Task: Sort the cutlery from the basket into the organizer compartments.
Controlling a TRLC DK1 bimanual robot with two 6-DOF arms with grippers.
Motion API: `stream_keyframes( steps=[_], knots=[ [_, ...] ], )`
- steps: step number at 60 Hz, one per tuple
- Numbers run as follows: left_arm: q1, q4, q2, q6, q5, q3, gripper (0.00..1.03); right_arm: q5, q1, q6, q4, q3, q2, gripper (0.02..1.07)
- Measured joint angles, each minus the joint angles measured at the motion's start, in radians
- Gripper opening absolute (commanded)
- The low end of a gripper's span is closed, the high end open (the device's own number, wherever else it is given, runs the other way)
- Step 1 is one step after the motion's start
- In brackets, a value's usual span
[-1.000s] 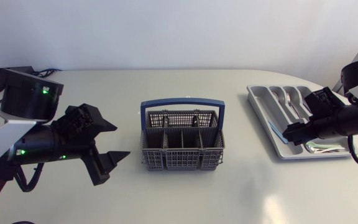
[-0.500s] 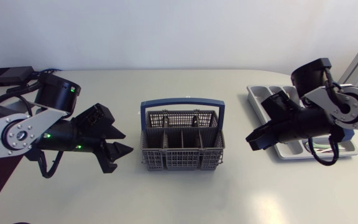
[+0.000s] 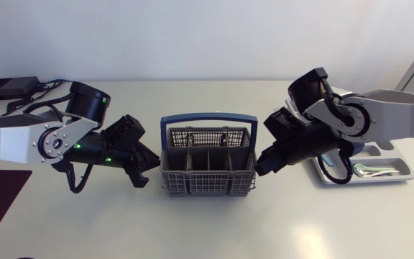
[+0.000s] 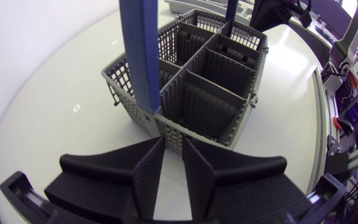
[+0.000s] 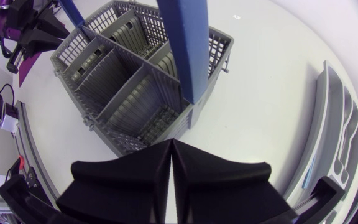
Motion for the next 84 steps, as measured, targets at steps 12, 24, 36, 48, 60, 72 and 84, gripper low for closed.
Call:
stream_keyframes(
  steps=[12, 24, 36, 48, 60, 72, 84],
  knots=[
    [0.06, 0.011, 0.008, 0.001, 0.016, 0.0, 0.2, 0.008, 0.041, 0.014, -0.004, 0.055, 0.059, 0.08],
    [0.076, 0.013, 0.038, 0.001, 0.034, 0.025, 0.2, 0.029, 0.04, 0.018, -0.01, 0.126, 0.114, 0.08],
    [0.076, 0.01, 0.065, 0.001, 0.03, 0.053, 0.2, 0.043, 0.039, 0.019, -0.01, 0.154, 0.136, 0.08],
    [0.076, 0.01, 0.071, 0.001, 0.034, 0.058, 0.21, 0.04, 0.026, 0.019, -0.009, 0.154, 0.137, 0.08],
    [0.077, 0.01, 0.071, 0.001, 0.034, 0.058, 0.21, 0.044, 0.026, 0.019, -0.008, 0.151, 0.135, 0.08],
    [0.08, 0.01, 0.07, 0.001, 0.042, 0.058, 0.21, 0.041, 0.023, 0.022, -0.008, 0.115, 0.117, 0.08],
    [0.097, 0.01, 0.056, 0.001, 0.057, 0.058, 0.21, 0.037, 0.0, 0.021, -0.009, 0.082, 0.063, 0.08]
  ],
)
